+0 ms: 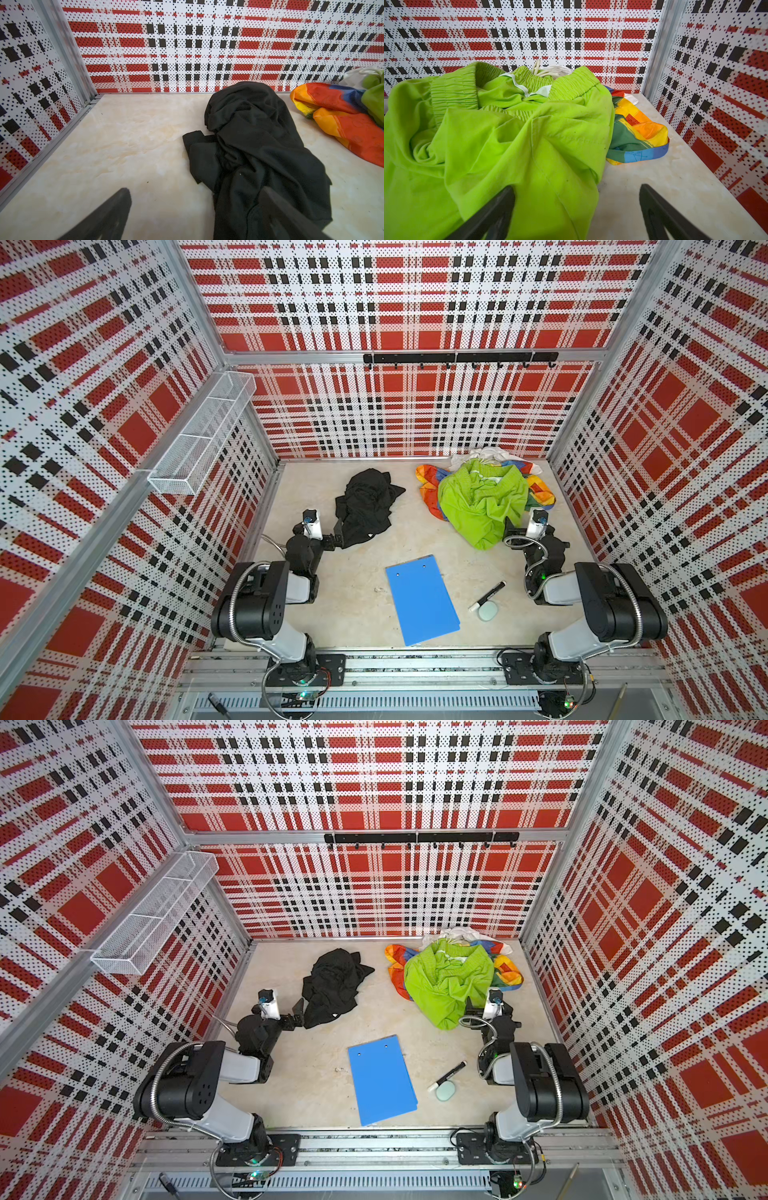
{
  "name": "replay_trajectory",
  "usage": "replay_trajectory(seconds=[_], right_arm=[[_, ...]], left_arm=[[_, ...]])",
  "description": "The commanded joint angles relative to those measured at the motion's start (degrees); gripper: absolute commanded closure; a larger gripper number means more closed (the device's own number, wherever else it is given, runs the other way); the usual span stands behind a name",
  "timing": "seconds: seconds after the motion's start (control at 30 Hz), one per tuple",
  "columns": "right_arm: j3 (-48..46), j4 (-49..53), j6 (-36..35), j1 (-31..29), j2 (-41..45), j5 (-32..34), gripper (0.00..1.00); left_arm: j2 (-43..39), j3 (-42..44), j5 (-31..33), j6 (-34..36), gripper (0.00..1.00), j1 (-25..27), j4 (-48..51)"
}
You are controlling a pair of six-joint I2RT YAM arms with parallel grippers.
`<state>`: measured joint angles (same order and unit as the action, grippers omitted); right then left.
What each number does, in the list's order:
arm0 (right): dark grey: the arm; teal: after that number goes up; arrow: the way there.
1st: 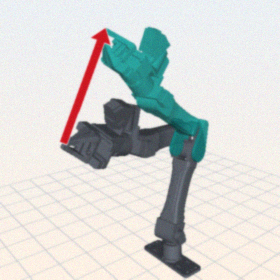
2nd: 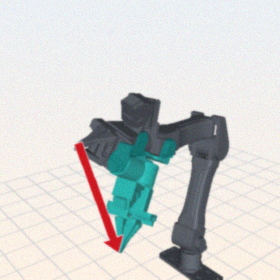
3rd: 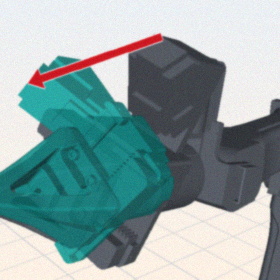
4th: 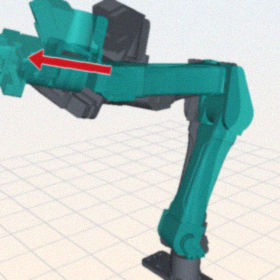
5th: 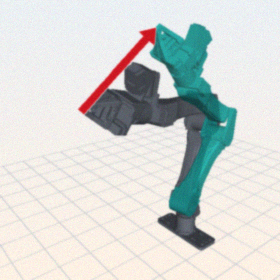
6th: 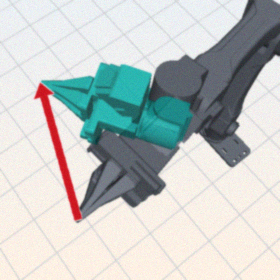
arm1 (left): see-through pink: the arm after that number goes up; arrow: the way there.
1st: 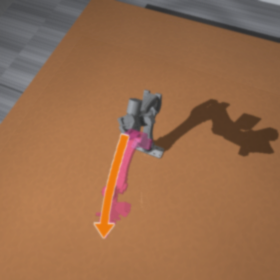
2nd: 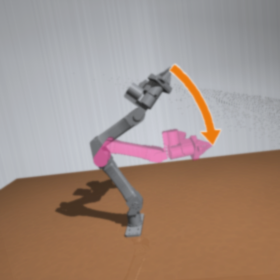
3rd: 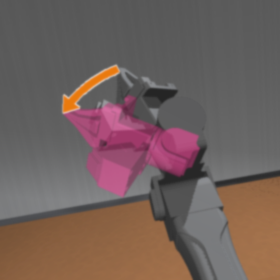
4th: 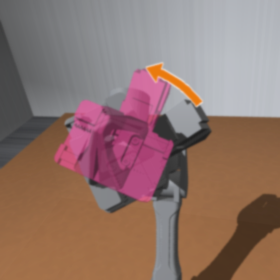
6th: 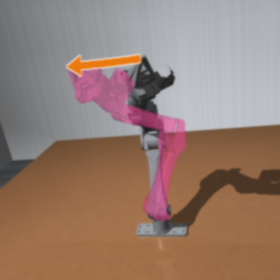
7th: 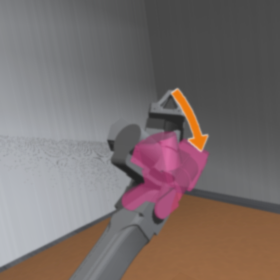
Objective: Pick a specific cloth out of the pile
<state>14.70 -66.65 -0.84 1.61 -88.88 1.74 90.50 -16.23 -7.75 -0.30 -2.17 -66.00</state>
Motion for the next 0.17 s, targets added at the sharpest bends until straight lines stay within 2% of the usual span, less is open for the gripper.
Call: replay_trajectory(seconds=[0.0, 0.13], right_arm=[[1.63, -0.75, -0.28, -0.63, -0.58, 1.14, 0.0], [1.02, -1.59, -0.48, -0.75, -0.28, 1.24, 0.0]], left_arm=[[-0.21, -0.73, -0.7, 0.41, 0.01, -0.45, -0.98], [-0.29, -0.73, -0.7, 0.39, 0.01, -0.4, -0.97]])
